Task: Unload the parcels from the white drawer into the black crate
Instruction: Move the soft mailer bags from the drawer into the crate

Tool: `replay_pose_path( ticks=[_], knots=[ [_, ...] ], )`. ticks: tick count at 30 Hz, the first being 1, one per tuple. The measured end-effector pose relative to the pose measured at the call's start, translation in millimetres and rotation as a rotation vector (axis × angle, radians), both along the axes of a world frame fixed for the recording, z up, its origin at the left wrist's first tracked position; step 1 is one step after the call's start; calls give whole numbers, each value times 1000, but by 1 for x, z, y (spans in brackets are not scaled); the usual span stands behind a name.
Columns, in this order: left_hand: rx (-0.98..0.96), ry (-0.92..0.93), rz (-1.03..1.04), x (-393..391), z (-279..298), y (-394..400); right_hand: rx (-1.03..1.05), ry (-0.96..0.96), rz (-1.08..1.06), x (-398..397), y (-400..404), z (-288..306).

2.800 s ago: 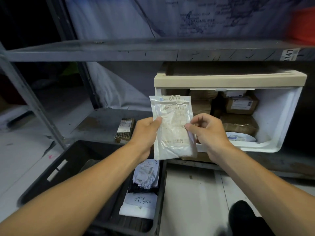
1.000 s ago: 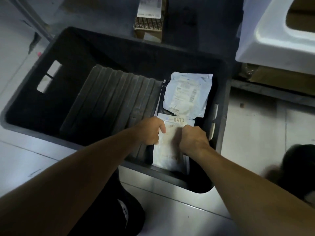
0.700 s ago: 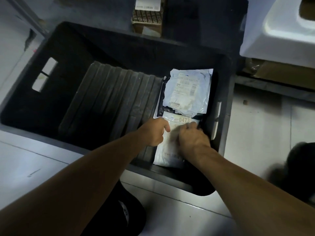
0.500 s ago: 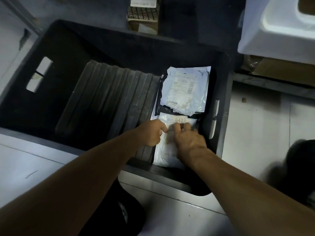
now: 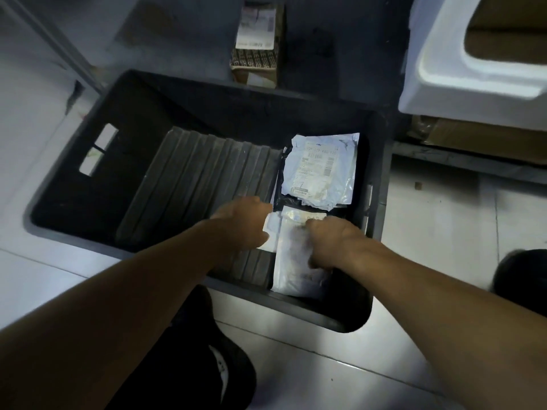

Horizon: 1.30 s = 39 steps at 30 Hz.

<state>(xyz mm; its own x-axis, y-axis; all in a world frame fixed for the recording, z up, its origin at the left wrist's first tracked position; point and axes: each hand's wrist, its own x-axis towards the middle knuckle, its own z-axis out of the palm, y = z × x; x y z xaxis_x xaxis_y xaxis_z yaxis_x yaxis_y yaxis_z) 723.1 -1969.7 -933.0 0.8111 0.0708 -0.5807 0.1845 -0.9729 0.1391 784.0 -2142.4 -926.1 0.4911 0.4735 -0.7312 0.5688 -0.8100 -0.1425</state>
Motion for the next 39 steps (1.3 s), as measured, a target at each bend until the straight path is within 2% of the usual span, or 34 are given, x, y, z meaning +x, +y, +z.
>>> replay_pose_path(
  ticks=[3, 5, 12, 22, 31, 39],
  knots=[
    [307, -96, -152, -8, 30, 1, 113, -102, 40, 8, -9, 30],
    [369, -161, -134, -11, 51, -4, 180, -194, 85, 10, -20, 53],
    [378, -341, -53, -13, 126, -38, 329, -469, 71, 9, -60, 129],
    [412, -491, -61, -5, 215, -107, 384, -664, -2, -1, -132, 211],
    [317, -606, -128, 32, 255, -171, 372, -719, -145, 26, -214, 258],
    [226, -680, -211, 107, 253, -226, 280, -741, -355, 98, -285, 255]
  ],
)
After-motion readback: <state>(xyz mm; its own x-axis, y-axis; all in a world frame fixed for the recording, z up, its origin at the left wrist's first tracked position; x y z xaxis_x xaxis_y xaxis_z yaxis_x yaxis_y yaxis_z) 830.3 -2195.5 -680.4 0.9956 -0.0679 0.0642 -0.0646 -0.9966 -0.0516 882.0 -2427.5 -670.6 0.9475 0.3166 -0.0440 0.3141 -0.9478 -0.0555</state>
